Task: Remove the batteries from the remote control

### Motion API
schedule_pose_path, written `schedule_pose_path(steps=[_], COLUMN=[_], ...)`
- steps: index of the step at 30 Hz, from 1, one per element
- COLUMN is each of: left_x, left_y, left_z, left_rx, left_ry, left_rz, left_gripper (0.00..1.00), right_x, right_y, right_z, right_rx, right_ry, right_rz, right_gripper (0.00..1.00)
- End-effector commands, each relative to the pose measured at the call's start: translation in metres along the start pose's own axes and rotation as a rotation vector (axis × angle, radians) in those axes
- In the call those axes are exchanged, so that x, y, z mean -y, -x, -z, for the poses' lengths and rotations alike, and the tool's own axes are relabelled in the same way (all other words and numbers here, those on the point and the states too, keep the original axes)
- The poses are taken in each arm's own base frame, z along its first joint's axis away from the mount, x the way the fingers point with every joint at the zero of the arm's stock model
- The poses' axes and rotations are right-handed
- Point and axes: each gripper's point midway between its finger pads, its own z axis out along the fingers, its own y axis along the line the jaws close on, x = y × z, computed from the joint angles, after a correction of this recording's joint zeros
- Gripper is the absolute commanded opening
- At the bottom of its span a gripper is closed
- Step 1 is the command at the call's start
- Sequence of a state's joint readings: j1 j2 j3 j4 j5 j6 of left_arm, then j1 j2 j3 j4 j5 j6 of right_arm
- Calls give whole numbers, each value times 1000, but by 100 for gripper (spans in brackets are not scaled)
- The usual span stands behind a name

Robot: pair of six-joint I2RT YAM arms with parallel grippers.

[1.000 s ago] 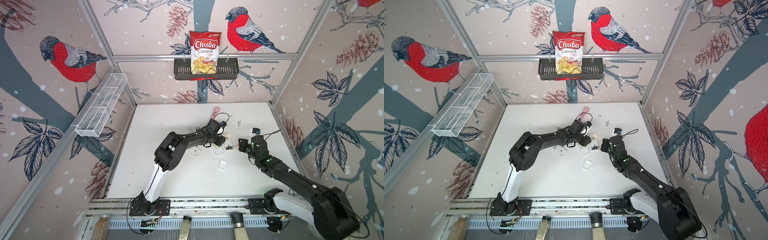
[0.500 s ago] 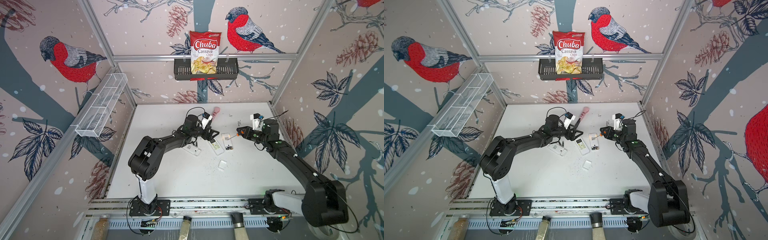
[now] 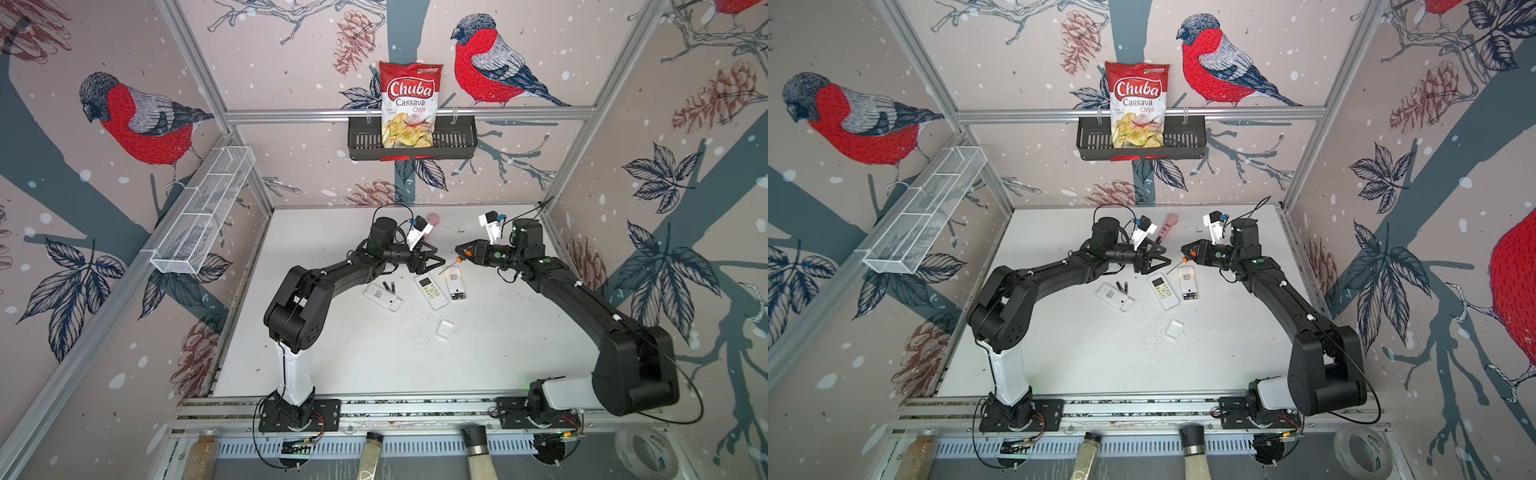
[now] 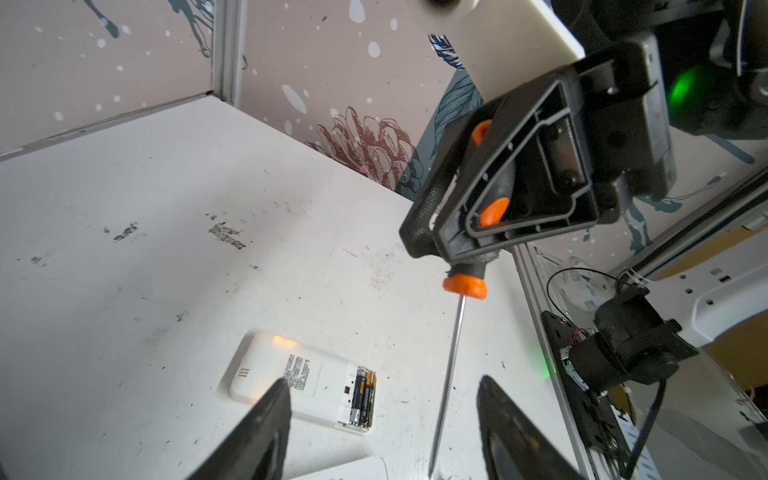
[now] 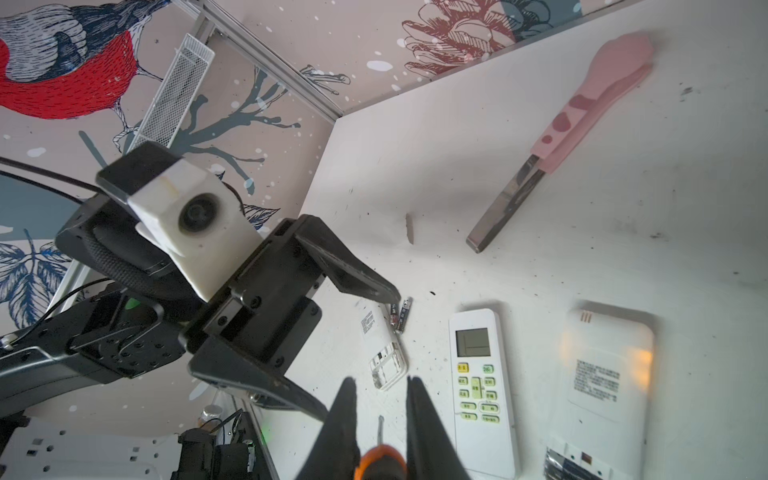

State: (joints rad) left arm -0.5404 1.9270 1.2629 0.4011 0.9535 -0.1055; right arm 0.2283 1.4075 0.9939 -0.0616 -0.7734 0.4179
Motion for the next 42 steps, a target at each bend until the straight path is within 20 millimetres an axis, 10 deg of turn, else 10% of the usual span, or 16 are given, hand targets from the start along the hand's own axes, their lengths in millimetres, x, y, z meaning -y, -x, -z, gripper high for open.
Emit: schedule_pose_path(steps=[1,16,25,27,34,42], left_x=[12,26,23,22,12,-4], left_y=[3,-4,-5,-4,-5,-2], left_z=[-2,-20,-22,-21,-19,-11], left_rx=[8,5,8,10,0,11], left_ry=[-81,-192,-166,-150,-46,129], left_rz=[-27,-20,-26,-31,-62,-111], left_gripper=[69,57,0,0,0,0], right_x=[-11,-17,-22,-20,-18,-18], right_y=[3,4,3,0,1,10], right_z=[-2,-13,-19,-20,-21,-21], right_rx=[-9,-20,-35,-41,-45,-41], right_ry=[59,121,131,128,129,137], right_rz=[25,12,18,15,8,4], right_gripper=[0,0,0,1,37,57])
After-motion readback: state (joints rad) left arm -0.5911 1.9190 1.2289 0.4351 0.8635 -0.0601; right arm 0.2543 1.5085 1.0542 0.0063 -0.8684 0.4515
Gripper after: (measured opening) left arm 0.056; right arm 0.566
